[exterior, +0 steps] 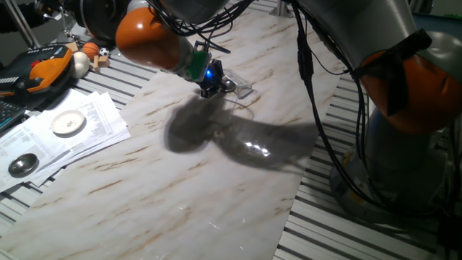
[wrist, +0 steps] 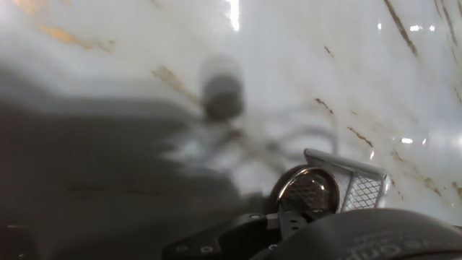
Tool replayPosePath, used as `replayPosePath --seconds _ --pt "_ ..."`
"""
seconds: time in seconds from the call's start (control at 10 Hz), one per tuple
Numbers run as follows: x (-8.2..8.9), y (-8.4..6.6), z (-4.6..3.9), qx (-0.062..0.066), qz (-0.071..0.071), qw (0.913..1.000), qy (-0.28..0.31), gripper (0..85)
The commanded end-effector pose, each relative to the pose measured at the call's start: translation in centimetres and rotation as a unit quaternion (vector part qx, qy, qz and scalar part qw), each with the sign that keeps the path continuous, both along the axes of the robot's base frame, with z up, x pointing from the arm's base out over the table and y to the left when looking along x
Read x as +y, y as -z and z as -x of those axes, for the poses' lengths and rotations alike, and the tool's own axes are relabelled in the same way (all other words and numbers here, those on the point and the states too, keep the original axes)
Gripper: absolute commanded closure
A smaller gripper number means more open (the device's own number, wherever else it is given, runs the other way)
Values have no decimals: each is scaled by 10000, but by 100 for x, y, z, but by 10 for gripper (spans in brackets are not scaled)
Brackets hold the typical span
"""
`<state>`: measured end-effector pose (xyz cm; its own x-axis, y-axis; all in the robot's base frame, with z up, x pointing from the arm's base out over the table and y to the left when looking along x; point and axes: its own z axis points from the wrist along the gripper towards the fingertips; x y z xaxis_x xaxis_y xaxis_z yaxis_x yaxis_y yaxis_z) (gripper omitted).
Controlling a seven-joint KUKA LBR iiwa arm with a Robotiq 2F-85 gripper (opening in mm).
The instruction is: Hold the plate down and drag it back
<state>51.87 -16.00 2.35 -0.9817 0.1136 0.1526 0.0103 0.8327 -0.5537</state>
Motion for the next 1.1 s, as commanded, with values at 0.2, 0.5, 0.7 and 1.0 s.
replayPosePath --seconds 0.2,0.5,0.7,1.0 --pt "13 9 -6 -29 -194 9998 67 850" --pt "57 6 -25 -32 -322 9993 162 850" --pt "90 12 -29 -47 -355 9992 188 850" --pt "130 26 -38 -83 -447 9986 253 850"
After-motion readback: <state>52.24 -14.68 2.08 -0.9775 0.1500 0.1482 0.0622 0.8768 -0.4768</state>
